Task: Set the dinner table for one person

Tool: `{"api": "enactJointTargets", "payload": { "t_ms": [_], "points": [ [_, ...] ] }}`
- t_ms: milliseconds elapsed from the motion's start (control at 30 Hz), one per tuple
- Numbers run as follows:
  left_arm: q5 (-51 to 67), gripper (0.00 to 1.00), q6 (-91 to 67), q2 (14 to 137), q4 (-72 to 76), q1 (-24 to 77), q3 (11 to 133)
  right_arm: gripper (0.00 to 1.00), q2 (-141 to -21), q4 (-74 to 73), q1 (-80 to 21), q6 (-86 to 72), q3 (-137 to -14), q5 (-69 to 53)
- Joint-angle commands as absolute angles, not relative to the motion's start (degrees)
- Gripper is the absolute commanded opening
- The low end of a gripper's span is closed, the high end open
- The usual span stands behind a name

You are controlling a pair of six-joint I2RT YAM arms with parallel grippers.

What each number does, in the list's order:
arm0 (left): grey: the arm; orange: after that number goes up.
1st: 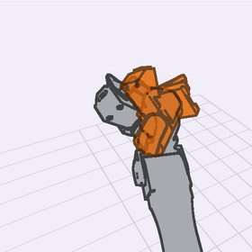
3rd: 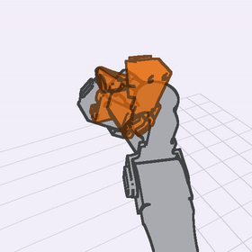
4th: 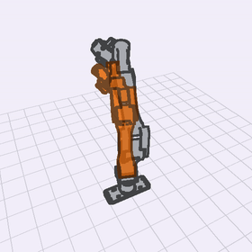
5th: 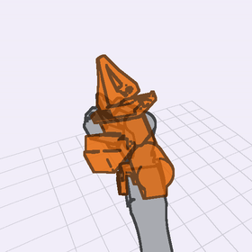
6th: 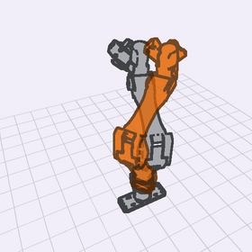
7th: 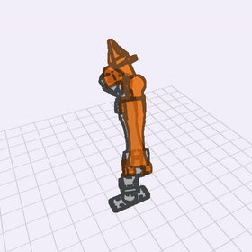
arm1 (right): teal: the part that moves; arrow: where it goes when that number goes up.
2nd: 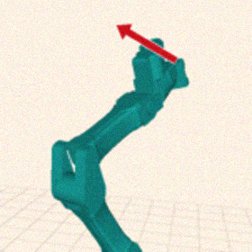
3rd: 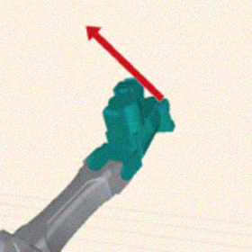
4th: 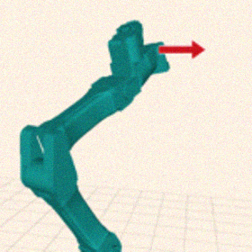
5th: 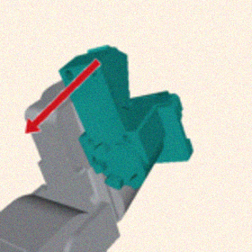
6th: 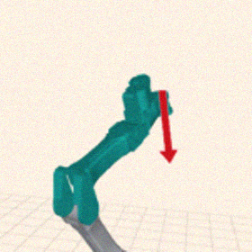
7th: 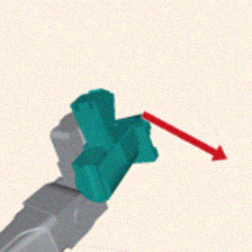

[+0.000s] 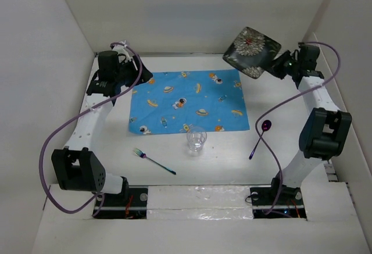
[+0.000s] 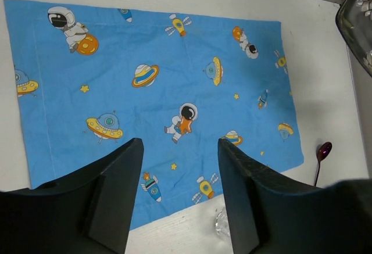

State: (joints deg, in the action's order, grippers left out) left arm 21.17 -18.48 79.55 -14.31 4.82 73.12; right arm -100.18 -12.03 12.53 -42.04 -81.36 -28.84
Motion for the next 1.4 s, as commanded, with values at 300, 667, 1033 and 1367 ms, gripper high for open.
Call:
{"api": "enactJointTargets", "payload": {
  "t_ms": [300,667,1033,1367],
  "points": [
    [24.08,0.57,-19.86,78.4,-16.17,5.01,79.19,0.0,-100.72,-12.51,-11.77,-32.76,-83.08,-49.48],
    [23.11,0.57,-19.6,77.34,-15.73,5.01,76.03,0.0,-107.22,-2.82,-18.11,-38.14,-80.95,-46.58],
    [23.82,0.57,-19.86,77.43,-14.77,5.01,74.18,0.0,-117.16,-6.59,-18.63,-37.09,-87.19,-46.67],
    [23.99,0.57,-20.04,77.17,-13.98,5.01,72.33,0.0,-121.02,-10.54,-19.16,-35.42,-88.77,-45.27]
  ]
}}
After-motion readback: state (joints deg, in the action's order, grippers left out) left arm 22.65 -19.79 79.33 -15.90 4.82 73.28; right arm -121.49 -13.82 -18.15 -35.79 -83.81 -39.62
